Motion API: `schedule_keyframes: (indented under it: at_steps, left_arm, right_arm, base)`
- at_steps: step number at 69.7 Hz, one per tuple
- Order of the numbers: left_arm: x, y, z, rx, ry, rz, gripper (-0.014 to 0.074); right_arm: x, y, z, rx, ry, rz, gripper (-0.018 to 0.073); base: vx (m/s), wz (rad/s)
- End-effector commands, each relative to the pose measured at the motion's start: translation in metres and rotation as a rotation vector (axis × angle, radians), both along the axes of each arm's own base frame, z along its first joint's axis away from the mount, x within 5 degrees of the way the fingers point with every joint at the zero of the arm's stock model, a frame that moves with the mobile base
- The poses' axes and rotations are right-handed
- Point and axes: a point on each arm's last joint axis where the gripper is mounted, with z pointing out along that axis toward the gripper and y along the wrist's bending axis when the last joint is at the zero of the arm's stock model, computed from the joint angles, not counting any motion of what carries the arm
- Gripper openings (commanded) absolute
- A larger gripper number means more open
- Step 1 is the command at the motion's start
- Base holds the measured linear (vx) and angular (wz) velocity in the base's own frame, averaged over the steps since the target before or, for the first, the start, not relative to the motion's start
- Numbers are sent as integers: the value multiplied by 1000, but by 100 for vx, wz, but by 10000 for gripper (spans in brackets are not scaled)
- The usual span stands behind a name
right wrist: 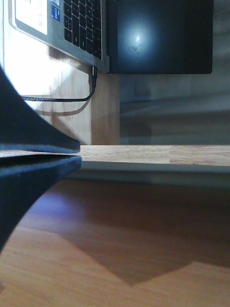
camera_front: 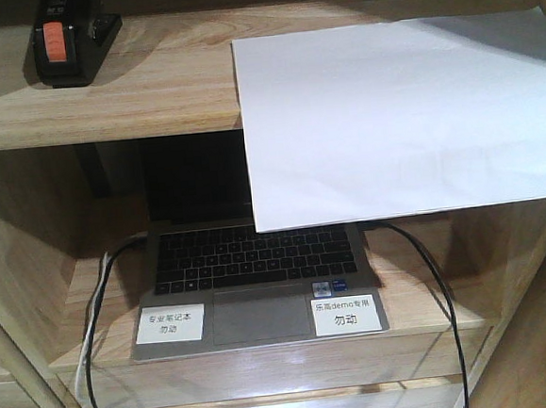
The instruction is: Grab stapler and paper to desk for stapling
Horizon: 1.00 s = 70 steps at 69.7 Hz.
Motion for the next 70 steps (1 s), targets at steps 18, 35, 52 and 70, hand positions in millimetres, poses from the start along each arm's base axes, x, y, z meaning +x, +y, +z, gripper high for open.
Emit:
schedule_keyframes:
  at_steps: [18, 35, 52, 70]
  left_arm:
    - [0, 0, 4, -15, -77, -5, -6]
    - [0, 0, 4, -15, -77, -5, -6]
    - [0, 0, 4, -15, -77, -5, -6]
    - [0, 0, 4, -15, -77, -5, -6]
  right_arm:
    - [0, -1, 6, -12, -83, -10, -8]
    - [0, -1, 6, -12, -83, -10, -8]
    - [0, -1, 6, -12, -82, -10, -8]
    - [0, -1, 6, -12, -83, -10, -8]
  base:
    - [0, 0]
    - [0, 0]
    - [0, 0]
    - [0, 0]
